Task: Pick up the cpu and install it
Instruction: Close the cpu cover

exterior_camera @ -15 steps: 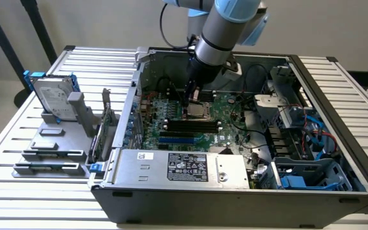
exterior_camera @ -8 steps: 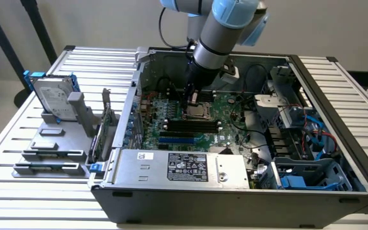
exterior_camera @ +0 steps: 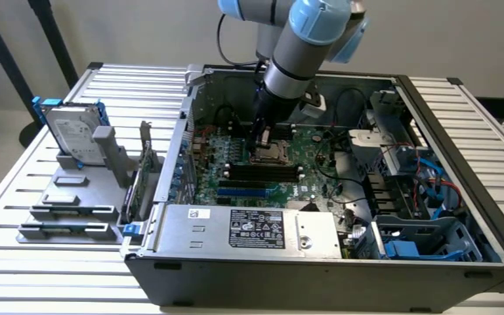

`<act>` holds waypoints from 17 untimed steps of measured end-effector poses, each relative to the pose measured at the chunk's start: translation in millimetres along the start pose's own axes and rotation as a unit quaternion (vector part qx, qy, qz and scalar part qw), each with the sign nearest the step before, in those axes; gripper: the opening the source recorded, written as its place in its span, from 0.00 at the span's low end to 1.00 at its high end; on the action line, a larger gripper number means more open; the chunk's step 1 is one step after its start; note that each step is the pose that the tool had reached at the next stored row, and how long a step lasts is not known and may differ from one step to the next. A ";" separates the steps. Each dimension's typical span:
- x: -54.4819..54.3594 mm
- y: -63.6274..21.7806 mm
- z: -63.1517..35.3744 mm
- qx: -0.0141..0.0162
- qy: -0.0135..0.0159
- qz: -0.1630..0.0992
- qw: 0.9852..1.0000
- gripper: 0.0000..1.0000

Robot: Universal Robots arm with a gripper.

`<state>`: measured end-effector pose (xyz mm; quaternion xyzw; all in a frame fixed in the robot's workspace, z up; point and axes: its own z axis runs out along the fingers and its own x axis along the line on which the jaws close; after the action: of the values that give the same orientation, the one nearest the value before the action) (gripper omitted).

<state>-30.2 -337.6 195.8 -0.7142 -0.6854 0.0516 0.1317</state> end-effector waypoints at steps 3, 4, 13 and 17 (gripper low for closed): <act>0.1 -2.0 -4.1 0.001 0.006 -0.002 1.000 0.14; 0.0 -3.7 -6.2 0.001 0.007 -0.002 1.000 0.14; -1.4 -31.5 -13.2 0.004 0.021 -0.005 1.000 0.14; -3.0 -43.3 -14.7 0.005 0.028 -0.007 1.000 0.14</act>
<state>-68.5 -341.1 220.8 -0.7100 -0.6862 0.0343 0.1545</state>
